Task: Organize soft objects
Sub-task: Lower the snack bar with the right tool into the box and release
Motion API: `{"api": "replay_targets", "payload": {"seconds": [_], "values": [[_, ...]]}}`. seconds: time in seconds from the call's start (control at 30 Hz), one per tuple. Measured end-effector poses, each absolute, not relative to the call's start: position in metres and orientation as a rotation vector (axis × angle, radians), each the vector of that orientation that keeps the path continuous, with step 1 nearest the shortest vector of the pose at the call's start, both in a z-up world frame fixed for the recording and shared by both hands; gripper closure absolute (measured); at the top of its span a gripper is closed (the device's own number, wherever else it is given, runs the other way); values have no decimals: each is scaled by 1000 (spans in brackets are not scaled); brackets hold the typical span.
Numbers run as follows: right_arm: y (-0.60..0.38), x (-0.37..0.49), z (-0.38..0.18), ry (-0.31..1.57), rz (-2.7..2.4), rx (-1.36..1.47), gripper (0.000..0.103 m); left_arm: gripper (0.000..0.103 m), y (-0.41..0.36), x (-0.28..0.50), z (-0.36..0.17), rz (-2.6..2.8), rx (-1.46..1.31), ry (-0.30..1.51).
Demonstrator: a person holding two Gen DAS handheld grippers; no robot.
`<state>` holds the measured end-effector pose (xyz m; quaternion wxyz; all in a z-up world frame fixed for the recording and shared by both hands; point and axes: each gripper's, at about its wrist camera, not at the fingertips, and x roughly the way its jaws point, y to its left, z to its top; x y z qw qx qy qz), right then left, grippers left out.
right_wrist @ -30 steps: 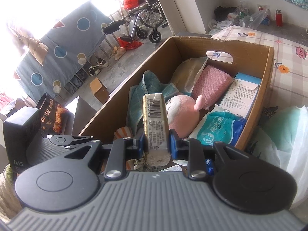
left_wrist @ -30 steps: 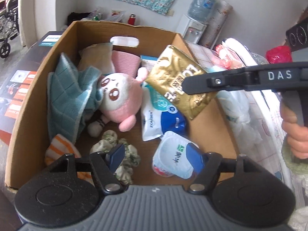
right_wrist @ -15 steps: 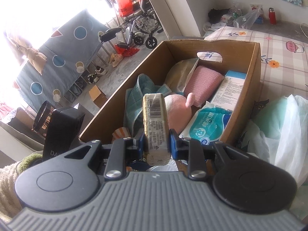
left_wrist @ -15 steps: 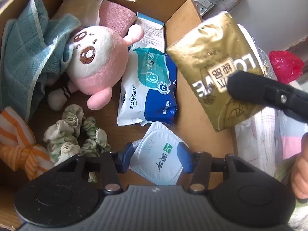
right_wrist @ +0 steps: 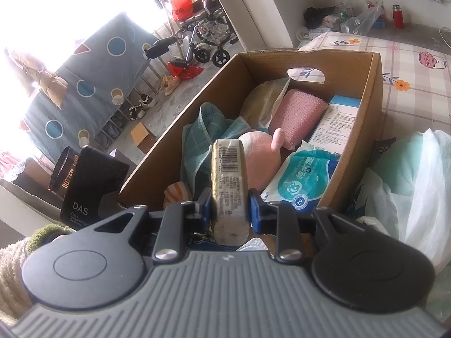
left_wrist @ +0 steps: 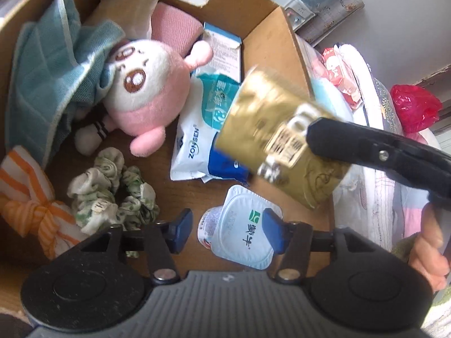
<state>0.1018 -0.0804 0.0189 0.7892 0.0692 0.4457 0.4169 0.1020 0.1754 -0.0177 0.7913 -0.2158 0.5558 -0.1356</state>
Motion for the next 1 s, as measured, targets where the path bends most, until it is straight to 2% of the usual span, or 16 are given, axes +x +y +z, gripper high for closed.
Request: {"api": "replay_targets", "payload": {"seconds": [0.03,0.17,0.57,0.83,1.0], "values": [[-79,102,19,961,899,152,77,37,179,97,-10,-281,-460,1169],[-70,104,18,975,912,173,76,32,196,72,10,-211,-451,1078],[-35,94,-3,1064,943,166,76,32,243,32,36,-50,-506,919],[-25,91,0,1146,1021,151,76,32,257,24,36,-27,-551,896],[-15,110,-16,1228,965,78,76,32,258,26,31,-30,-558,898]]}}
